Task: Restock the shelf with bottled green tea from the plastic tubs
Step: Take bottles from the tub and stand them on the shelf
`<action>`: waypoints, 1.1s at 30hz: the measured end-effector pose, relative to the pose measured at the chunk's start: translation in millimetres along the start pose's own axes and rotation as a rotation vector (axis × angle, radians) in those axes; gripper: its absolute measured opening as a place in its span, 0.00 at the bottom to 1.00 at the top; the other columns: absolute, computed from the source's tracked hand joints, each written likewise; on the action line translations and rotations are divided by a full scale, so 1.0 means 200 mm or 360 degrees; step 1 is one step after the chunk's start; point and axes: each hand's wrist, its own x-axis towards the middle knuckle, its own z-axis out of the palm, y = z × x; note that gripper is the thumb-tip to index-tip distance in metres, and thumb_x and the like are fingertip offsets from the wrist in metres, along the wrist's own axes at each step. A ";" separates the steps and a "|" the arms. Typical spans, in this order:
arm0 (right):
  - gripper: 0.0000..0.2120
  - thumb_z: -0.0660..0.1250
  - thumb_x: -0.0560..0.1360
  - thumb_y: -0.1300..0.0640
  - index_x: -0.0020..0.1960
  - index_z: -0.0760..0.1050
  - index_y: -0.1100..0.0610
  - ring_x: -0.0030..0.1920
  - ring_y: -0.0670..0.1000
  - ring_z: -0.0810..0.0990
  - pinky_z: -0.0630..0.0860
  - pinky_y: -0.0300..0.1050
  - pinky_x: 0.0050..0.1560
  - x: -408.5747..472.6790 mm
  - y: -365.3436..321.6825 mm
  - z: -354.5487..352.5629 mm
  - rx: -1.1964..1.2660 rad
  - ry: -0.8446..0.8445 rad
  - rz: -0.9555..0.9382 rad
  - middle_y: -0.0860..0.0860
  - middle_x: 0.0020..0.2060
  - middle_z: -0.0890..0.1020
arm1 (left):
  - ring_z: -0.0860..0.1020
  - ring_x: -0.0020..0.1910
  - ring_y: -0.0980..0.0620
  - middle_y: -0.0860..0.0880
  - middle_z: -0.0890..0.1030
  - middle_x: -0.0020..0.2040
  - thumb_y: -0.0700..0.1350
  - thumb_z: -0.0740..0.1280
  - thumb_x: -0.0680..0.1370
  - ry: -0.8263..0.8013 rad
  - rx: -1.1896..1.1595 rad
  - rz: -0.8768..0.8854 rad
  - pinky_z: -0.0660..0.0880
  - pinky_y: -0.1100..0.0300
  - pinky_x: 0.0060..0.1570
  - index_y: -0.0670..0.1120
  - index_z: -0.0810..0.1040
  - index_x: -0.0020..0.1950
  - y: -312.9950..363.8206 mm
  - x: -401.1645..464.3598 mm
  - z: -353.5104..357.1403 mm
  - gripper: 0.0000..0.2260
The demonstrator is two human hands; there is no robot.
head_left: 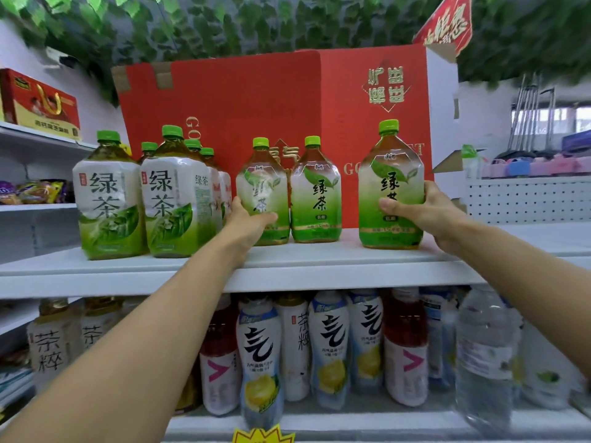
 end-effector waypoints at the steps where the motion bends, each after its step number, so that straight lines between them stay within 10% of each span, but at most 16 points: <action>1: 0.38 0.79 0.65 0.51 0.69 0.66 0.57 0.54 0.51 0.80 0.74 0.48 0.56 0.03 0.01 -0.01 -0.0032 -0.0023 0.0015 0.53 0.57 0.81 | 0.61 0.78 0.41 0.46 0.60 0.80 0.54 0.75 0.72 -0.0004 0.0031 0.0013 0.59 0.38 0.75 0.54 0.45 0.82 0.00 -0.01 0.00 0.49; 5: 0.29 0.80 0.65 0.48 0.61 0.76 0.56 0.52 0.51 0.83 0.76 0.52 0.60 0.13 0.03 0.01 -0.0195 -0.0114 0.0040 0.51 0.51 0.85 | 0.60 0.78 0.41 0.44 0.57 0.81 0.49 0.75 0.75 0.0004 0.0132 0.0063 0.58 0.39 0.76 0.51 0.44 0.82 0.00 0.01 -0.02 0.47; 11: 0.69 0.79 0.35 0.27 0.68 0.65 0.60 0.57 0.57 0.80 0.76 0.59 0.62 0.38 0.19 0.00 -0.0337 0.0018 0.0132 0.55 0.56 0.80 | 0.62 0.77 0.41 0.44 0.59 0.80 0.40 0.77 0.73 -0.0030 0.0112 0.0055 0.60 0.37 0.75 0.52 0.44 0.82 -0.01 0.04 -0.04 0.50; 21: 0.34 0.80 0.65 0.44 0.62 0.72 0.60 0.52 0.53 0.82 0.79 0.43 0.44 0.40 0.20 0.14 -0.0288 -0.0005 0.0081 0.55 0.54 0.82 | 0.64 0.75 0.41 0.45 0.63 0.78 0.41 0.79 0.69 -0.0042 0.0063 0.0059 0.62 0.37 0.74 0.54 0.47 0.81 -0.03 0.05 -0.04 0.52; 29: 0.45 0.71 0.77 0.52 0.78 0.45 0.67 0.72 0.63 0.66 0.65 0.58 0.72 0.12 0.03 0.25 -0.0881 0.0039 0.0281 0.64 0.73 0.65 | 0.54 0.80 0.41 0.42 0.49 0.83 0.49 0.71 0.78 0.0017 0.0594 0.0100 0.56 0.47 0.76 0.46 0.36 0.82 0.04 -0.10 0.01 0.48; 33: 0.32 0.68 0.78 0.49 0.75 0.60 0.61 0.67 0.60 0.70 0.70 0.56 0.67 -0.17 -0.05 0.25 -0.1211 -0.0043 0.0023 0.60 0.71 0.68 | 0.60 0.78 0.40 0.40 0.57 0.81 0.59 0.66 0.79 -0.0057 0.1093 0.0301 0.63 0.46 0.73 0.45 0.47 0.83 0.05 -0.26 0.00 0.41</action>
